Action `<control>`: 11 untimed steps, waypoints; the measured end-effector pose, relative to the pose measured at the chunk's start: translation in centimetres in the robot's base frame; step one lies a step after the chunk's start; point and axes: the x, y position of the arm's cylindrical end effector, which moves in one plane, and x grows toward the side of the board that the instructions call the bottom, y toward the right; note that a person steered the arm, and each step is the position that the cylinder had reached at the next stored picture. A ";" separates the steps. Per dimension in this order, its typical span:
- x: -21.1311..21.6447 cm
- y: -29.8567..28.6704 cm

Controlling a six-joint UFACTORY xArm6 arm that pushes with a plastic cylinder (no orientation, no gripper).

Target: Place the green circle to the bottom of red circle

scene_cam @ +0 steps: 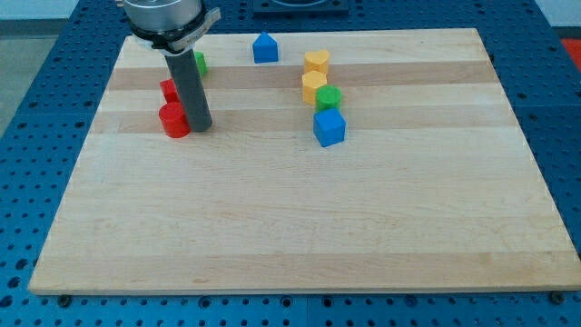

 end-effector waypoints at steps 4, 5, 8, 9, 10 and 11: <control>1.4 20.5; -0.4 27.2; -3.8 18.8; -4.2 15.7; -1.1 13.4; 0.5 9.6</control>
